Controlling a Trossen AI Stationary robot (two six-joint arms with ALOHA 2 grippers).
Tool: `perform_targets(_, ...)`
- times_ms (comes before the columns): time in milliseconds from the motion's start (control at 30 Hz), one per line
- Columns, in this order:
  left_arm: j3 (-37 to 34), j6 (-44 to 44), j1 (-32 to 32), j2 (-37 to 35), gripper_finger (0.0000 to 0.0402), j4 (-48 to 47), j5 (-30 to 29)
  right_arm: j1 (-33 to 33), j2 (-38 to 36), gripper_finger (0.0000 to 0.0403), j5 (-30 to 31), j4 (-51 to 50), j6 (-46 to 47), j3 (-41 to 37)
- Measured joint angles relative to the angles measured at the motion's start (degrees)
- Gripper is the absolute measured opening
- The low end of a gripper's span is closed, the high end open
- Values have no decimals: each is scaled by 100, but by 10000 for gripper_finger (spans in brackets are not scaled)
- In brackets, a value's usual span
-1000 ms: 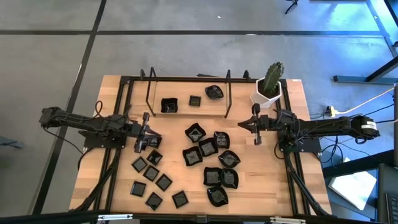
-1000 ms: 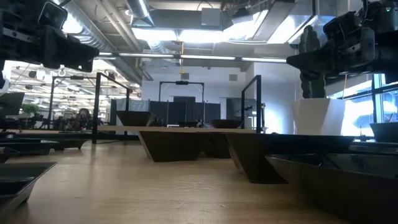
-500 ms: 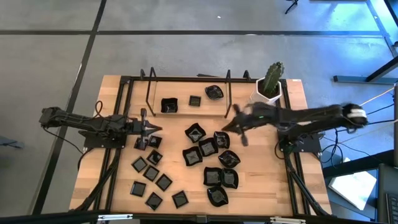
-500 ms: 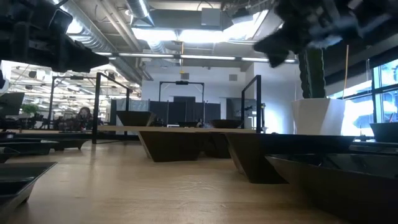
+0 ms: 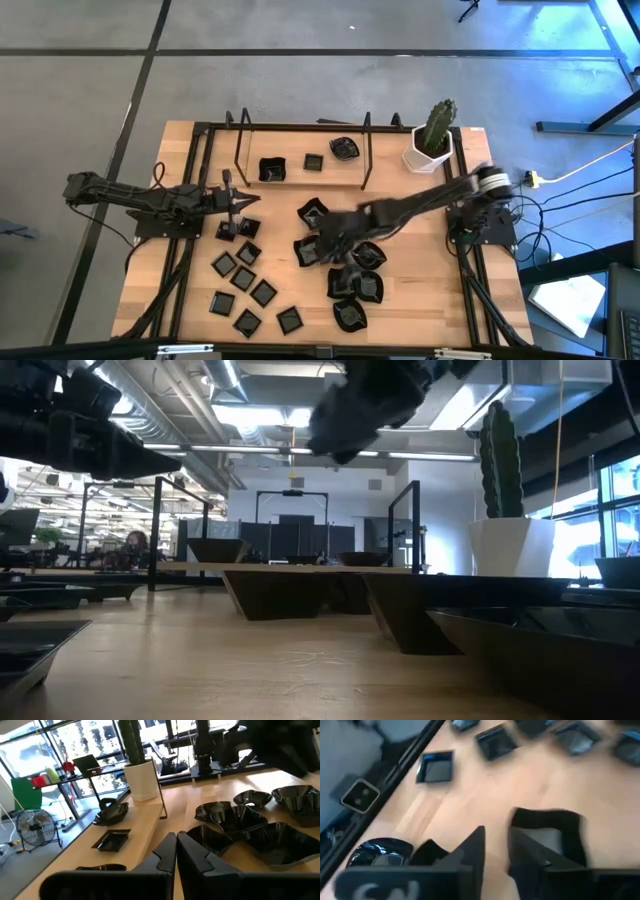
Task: Pick & Place Mini shaped plates
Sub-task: Stack the square plate on top of the square plate on the shelf
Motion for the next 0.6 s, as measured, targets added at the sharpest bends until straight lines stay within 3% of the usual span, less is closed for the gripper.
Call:
perform_targets(167,0,-297,2,2,3,-61,0,399,820,157,-485,81,-138,893)
perform_targets(300,0,-453,2,0,2,-176,0,566,1312,198,-441,104,-11,1443)
perform_targets(600,0,-921,-3,0,9,-343,0,745,2073,216,-325,452,304,1963)
